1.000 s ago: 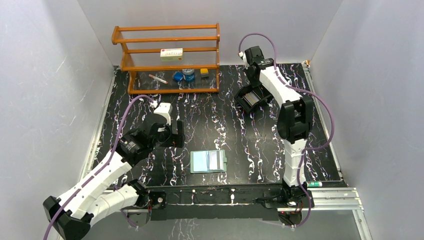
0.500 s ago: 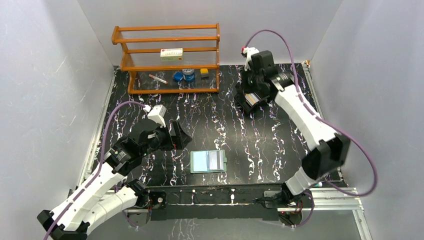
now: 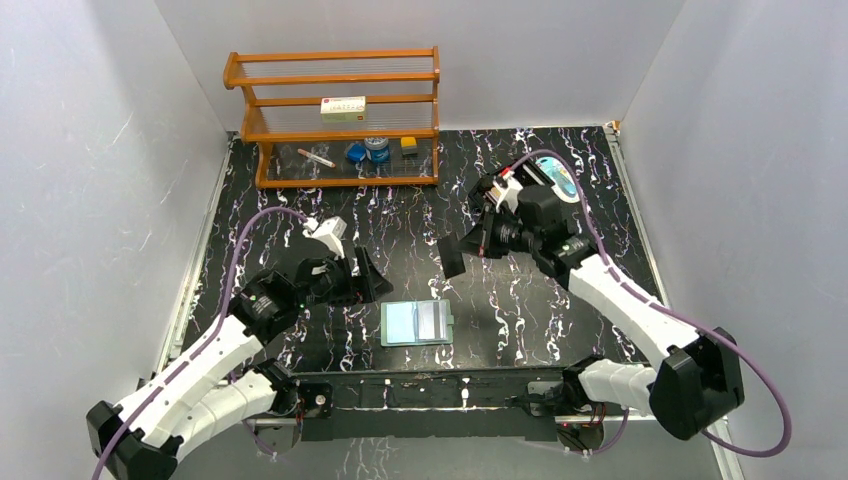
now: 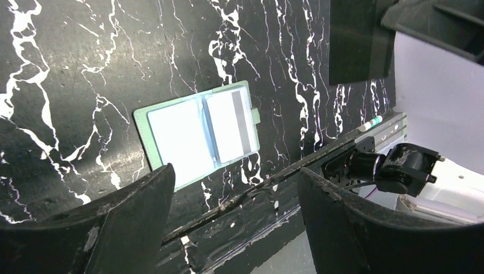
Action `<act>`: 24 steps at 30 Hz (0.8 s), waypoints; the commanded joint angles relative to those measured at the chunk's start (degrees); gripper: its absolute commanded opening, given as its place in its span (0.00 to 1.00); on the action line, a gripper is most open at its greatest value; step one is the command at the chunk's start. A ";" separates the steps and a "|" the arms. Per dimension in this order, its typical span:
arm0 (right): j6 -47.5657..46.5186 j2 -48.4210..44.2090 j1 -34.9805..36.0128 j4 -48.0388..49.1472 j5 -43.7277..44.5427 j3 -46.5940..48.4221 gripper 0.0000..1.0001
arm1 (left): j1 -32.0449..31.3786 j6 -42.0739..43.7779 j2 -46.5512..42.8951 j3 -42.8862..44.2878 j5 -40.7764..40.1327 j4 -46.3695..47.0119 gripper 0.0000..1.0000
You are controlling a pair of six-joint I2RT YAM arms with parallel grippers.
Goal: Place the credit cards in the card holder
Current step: Pick up the credit card from the storage box, then insert the credit card into the card holder.
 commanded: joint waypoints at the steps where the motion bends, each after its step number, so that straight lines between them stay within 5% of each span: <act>1: 14.03 -4.68 1.07 18.57 -6.64 -8.59 0.00 | 0.35 -1.29 1.30 -2.30 5.78 5.62 0.75; 6: 21.15 -5.56 3.59 29.61 -6.85 -15.58 0.00 | 0.40 -5.60 3.42 -4.98 13.26 15.39 0.72; 10: 22.81 -4.73 6.67 31.93 -3.28 -19.72 0.00 | 0.36 -5.82 6.51 -5.23 11.62 14.99 0.59; 15: 24.46 -1.35 12.84 36.44 3.96 -24.92 0.00 | 0.42 -2.21 12.94 -7.41 6.95 9.37 0.28; 17: 24.31 2.75 14.95 38.57 4.65 -25.81 0.00 | 0.40 -2.14 15.43 -11.30 6.88 11.77 0.01; 24: 20.57 14.46 17.37 46.25 6.07 -27.69 0.00 | 0.42 -1.58 23.38 -17.25 6.98 17.36 0.00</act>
